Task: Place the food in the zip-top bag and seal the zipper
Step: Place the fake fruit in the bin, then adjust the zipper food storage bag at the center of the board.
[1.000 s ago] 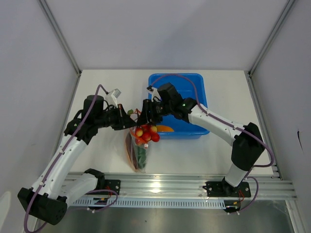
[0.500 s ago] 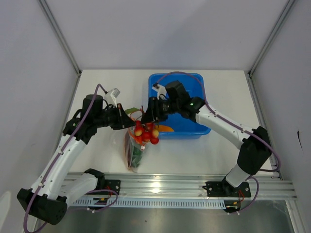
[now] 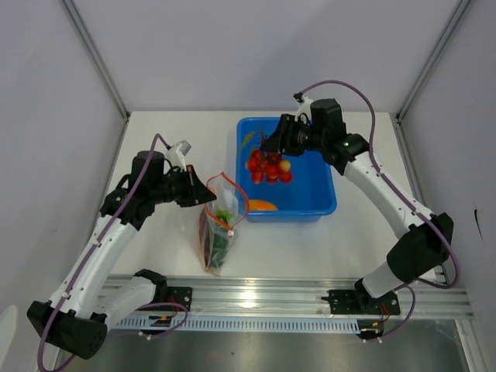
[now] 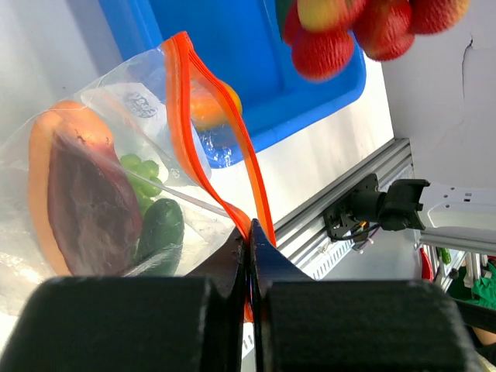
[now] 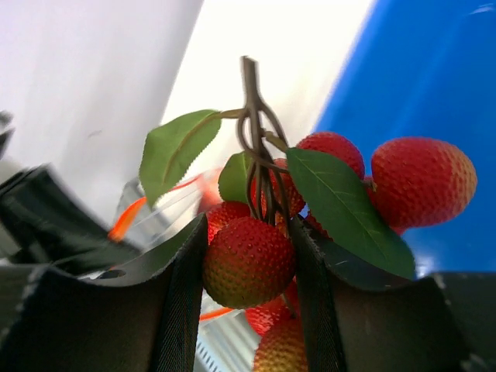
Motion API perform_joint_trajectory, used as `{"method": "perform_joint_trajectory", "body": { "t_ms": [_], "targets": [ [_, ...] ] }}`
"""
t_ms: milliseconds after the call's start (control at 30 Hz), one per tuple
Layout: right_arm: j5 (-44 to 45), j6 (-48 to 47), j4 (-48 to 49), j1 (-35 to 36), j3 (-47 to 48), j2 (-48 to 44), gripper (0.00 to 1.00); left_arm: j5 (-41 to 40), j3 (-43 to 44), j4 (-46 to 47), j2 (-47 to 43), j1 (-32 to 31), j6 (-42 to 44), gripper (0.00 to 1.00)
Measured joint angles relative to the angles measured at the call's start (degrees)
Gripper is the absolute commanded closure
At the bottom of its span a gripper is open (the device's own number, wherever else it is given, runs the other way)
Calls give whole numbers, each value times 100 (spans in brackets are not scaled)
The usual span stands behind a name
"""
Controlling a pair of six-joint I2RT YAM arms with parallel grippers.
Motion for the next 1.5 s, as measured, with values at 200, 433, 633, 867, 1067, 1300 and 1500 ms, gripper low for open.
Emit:
{"method": "perform_joint_trajectory", "body": {
  "t_ms": [200,433,633,867,1067,1300,1500],
  "targets": [
    [415,-205,24,-435,39,732,100,4,0,-7,-11,0,0,100],
    [782,-334,-83,-570,20,1996,100,11,0,-20,-68,-2,-2,100],
    [1060,-518,-177,-555,15,2295,86,39,0,-15,-83,0,-7,99],
    [1429,-789,-234,-448,-74,2280,42,122,2,-4,-83,0,-11,99],
    [1993,-1084,-584,-144,-74,1956,0,125,0,9,-83,-2,-11,100],
    [2778,-1207,-1032,278,-98,1231,1,140,0,11,-83,-2,-11,100],
    [1274,-728,-750,424,-890,20,6,149,0,13,-83,-2,-11,99]
  ]
}}
